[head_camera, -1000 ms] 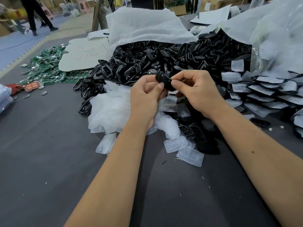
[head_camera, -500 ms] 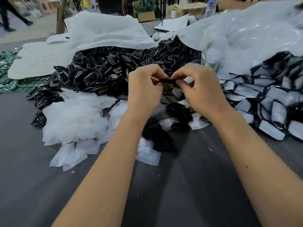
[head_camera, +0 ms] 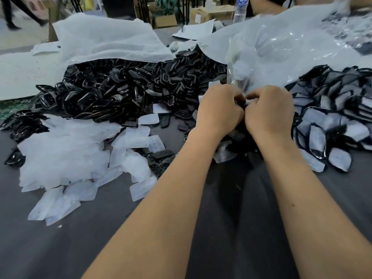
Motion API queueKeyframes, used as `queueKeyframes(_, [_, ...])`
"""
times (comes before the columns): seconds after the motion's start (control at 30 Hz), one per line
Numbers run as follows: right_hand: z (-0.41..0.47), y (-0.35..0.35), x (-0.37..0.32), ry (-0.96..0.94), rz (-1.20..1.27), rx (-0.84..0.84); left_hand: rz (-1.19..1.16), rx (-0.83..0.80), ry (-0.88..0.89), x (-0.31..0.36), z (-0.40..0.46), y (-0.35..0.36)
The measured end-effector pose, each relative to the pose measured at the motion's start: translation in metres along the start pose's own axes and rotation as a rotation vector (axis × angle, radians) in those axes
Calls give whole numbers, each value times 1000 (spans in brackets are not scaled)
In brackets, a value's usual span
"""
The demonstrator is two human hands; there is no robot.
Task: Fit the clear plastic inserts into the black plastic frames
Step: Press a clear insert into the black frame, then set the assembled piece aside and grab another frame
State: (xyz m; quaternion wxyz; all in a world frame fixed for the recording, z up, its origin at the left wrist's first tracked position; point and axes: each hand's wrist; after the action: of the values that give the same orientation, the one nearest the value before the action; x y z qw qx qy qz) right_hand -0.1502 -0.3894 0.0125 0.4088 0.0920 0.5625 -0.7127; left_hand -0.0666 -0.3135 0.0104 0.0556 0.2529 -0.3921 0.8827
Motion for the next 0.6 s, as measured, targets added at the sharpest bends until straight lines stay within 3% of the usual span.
queueKeyframes(0.2, [-21,10,-28,-228,105,68,116,106,-81,-20,-23,-42])
queueKeyframes(0.33, [-36,33,-61,-320,92,-124,248,158,-248,-46,-48,-73])
queueKeyframes(0.43, [-44,53,-82,-361,-39,-282,367,108,-324,-67,-67,-91])
queueKeyframes(0.6, [-50,75,-106,-418,-259,-304,428,44,-314,-93,-85,-108])
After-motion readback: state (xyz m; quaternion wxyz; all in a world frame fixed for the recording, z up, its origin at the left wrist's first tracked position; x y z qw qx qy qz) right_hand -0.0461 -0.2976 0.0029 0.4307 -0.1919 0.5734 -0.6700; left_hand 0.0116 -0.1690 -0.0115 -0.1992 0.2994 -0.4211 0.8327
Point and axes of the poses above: each hand's wrist, its own z-axis towards the middle knuckle, its own y-axis out of the palm, x = y × z, and after that the axes turned 13 degrees about y, right-handed
